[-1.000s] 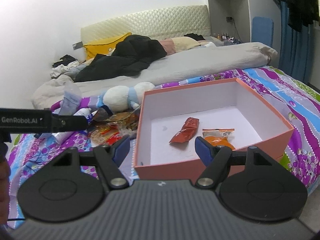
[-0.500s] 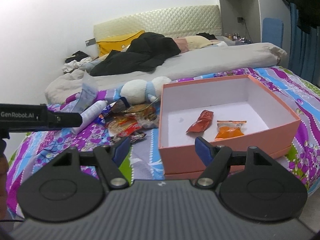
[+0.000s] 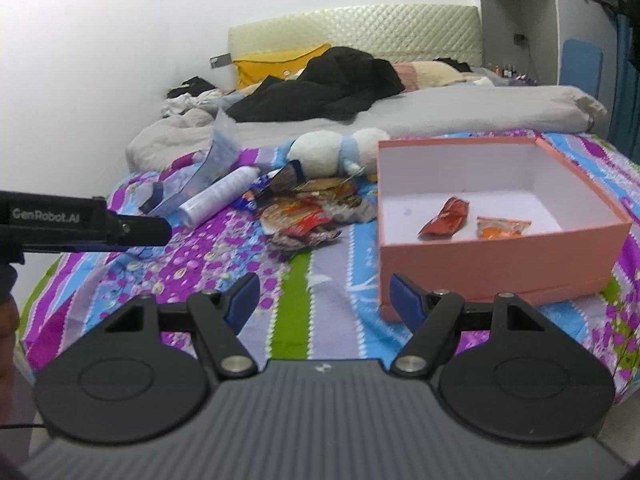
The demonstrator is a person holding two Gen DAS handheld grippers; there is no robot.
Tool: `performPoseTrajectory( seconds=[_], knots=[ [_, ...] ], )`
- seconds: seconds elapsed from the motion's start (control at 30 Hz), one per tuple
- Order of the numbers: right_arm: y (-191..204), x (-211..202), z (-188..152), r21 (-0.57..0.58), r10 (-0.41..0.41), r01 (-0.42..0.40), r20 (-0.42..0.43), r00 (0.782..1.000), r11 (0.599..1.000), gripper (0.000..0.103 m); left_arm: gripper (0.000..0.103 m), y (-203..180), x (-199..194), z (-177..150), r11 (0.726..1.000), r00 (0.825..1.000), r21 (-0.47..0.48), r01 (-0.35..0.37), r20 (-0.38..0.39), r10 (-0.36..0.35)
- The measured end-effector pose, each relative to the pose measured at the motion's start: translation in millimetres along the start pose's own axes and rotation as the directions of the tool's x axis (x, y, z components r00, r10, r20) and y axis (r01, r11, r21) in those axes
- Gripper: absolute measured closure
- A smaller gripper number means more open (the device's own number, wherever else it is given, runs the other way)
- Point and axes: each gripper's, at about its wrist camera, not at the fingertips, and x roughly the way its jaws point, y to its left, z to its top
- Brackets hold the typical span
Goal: Organize snacks
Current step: 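Lift both tools away from the pink box, then reach both tools down into the snack pile beside the plush toy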
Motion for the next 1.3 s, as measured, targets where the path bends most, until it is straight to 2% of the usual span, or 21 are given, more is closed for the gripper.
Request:
performPoseTrajectory(
  seconds=[0.17,0.4,0.73,1.03,1.3],
  knots=[
    [7,3,-3,-0.011,-0.002,0.002,-0.01,1.0,1.0,0.03,0.038,19,0,-5,0.999,1.0,-0.05,-0.008,-0.003,0.008],
    [9,15,-2,-0.016,-0.017,0.016,-0.005,1.0,1.0,0.03,0.038,39,15,-6,0.997,1.0,-0.072,-0.018,-0.02,0.016],
    [21,51,-12,-0.05,-0.011,0.008,-0.061,0.998,0.999,0.03,0.037,64,60,-5,0.996,0.997,-0.089,-0.03,-0.07,0.024],
    [26,92,-1,-0.071,-0.017,0.012,-0.072,0.997,0.997,0.031,0.038,84,101,1,0.994,0.995,-0.105,-0.041,-0.1,0.031],
    [29,141,3,-0.094,-0.006,-0.005,-0.122,0.993,0.996,0.031,0.037,106,155,11,0.988,0.991,-0.149,-0.051,-0.133,0.031]
  ],
)
